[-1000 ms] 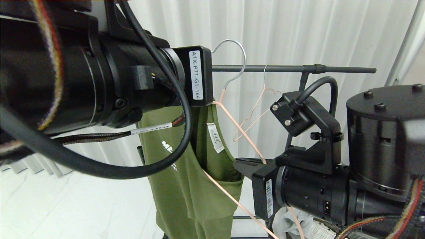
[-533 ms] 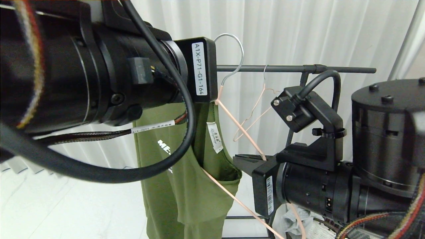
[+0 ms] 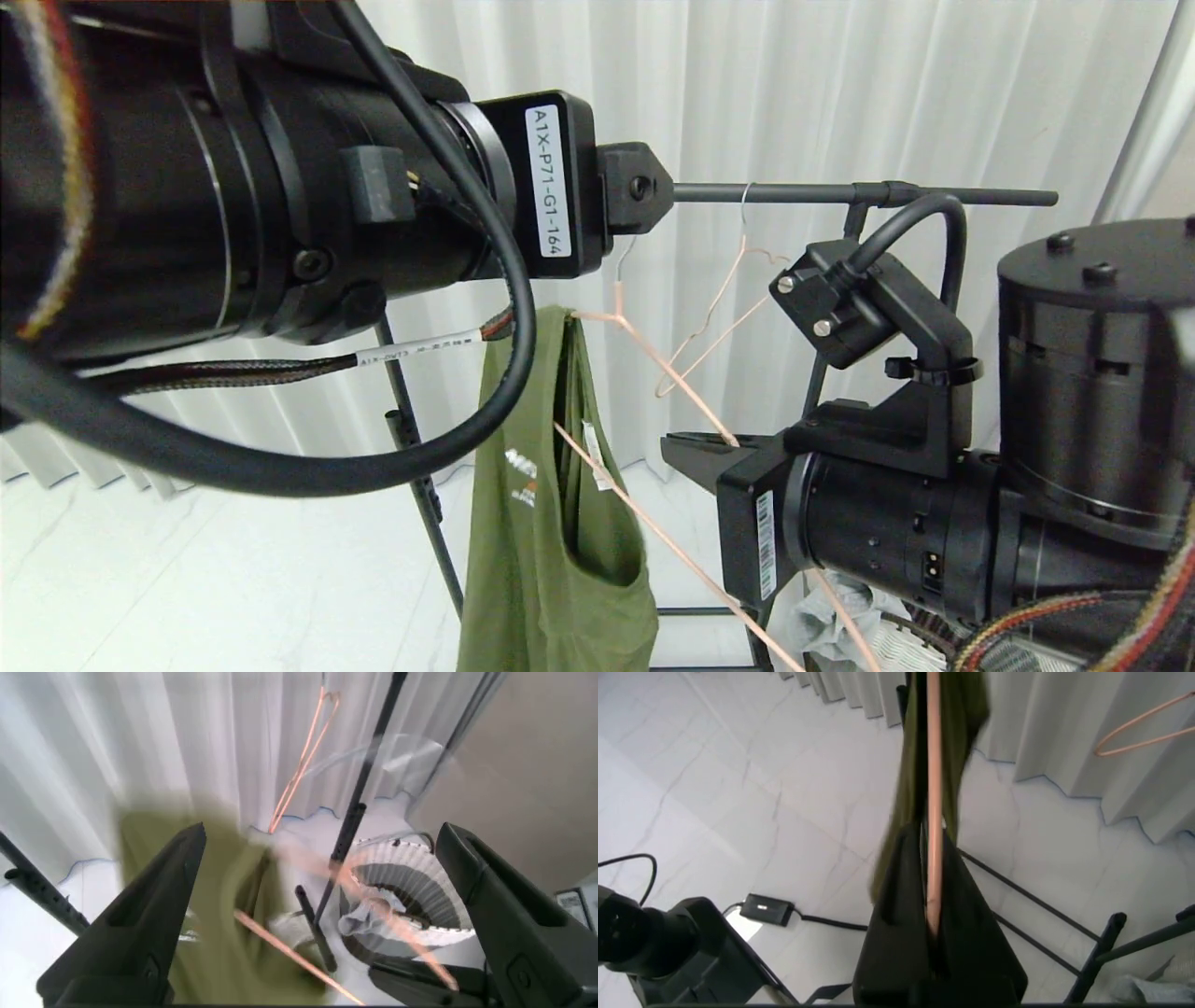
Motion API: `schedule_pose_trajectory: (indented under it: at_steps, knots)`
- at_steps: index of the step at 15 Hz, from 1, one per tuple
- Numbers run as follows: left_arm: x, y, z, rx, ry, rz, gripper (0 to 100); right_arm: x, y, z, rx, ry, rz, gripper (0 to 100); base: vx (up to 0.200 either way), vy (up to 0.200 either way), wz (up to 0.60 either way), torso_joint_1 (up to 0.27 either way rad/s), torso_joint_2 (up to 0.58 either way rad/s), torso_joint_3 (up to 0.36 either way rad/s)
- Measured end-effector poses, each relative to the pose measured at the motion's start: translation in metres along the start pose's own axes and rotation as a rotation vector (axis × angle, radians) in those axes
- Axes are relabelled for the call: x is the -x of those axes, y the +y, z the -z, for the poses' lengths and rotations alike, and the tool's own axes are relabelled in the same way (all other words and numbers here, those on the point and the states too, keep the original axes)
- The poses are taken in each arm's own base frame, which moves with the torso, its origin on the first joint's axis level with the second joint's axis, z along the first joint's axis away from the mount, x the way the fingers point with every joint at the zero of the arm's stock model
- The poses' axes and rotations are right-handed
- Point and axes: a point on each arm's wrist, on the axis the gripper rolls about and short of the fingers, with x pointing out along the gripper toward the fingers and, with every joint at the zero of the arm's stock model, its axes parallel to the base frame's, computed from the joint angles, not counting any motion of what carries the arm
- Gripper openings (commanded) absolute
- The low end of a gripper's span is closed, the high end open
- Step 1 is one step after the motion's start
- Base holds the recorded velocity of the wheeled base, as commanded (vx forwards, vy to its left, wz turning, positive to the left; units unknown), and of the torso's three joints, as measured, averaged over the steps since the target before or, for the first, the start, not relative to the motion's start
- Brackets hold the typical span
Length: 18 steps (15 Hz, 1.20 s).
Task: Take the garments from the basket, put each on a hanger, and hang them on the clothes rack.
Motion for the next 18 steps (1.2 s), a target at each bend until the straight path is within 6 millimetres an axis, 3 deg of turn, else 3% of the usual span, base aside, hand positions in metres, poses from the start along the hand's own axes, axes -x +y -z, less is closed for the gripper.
schedule_pose_trajectory:
  at_steps: [5,9,13,18]
  knots:
    - [0.001,0.006,-0.003,0.009,-0.009,-0.018,100,0.000,-0.001,-0.003,-0.012,-0.044,0.031,0,0.000,0.000,0.00,0.000,0.00,0.000]
    - [0.002,0.024,-0.006,0.008,-0.020,-0.078,100,0.003,-0.004,-0.006,-0.015,-0.108,0.029,0,0.000,0.000,0.00,0.000,0.00,0.000]
    - [0.006,0.049,-0.004,-0.138,-0.005,-0.111,100,0.017,-0.020,-0.014,0.063,-0.215,0.023,0,0.000,0.000,0.00,0.000,0.00,0.000]
    - [0.013,0.070,0.007,-0.388,-0.047,0.057,100,0.048,-0.051,-0.022,0.212,-0.284,-0.064,0,0.000,0.000,0.00,0.000,0.00,0.000]
